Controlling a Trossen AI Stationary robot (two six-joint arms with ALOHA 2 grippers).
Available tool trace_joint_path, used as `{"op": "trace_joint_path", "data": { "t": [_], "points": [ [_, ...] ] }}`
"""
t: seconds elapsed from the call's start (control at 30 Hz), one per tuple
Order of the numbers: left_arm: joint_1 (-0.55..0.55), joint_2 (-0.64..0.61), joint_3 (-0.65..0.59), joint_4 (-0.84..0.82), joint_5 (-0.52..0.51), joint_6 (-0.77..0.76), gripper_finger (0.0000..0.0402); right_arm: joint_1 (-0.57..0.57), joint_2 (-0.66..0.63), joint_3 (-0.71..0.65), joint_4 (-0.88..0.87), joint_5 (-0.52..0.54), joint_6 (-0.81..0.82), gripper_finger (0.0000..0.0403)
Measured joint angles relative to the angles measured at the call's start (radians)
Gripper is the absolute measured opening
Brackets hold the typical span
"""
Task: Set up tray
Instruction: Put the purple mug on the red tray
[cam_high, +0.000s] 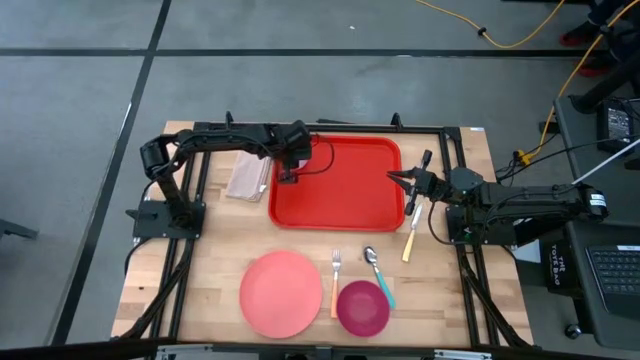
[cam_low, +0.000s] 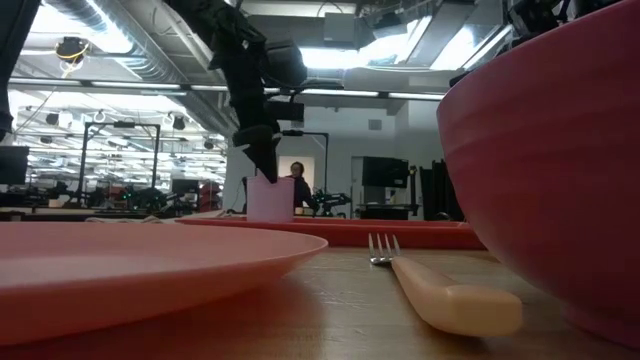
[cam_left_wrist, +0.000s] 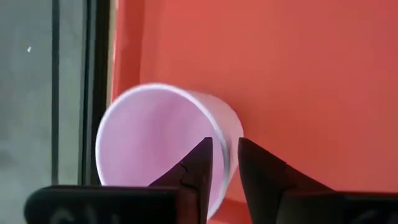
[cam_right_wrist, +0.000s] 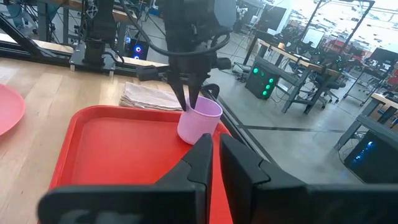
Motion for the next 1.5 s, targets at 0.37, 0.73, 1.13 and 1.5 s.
{"op": "trace_joint_path", "data": {
  "t": [0.37,0.73,1.13,1.5],
  "points": [
    [0.001,0.000,0.010,0.024,-0.004,-0.100,0.0037,0.000,0.000,0.000,0.000,0.000,0.000,0.0036],
    [0.001,0.000,0.010,-0.002,-0.004,-0.144,0.0033,0.000,0.000,0.000,0.000,0.000,0.003,0.0036],
    [0.001,0.000,0.010,-0.035,-0.004,-0.146,0.0023,0.000,0.000,0.000,0.000,0.000,0.004,0.0036],
    [0.001,0.000,0.010,-0.028,0.026,-0.350,0.0004,0.000,0.000,0.000,0.000,0.000,0.004,0.0036]
  ]
}}
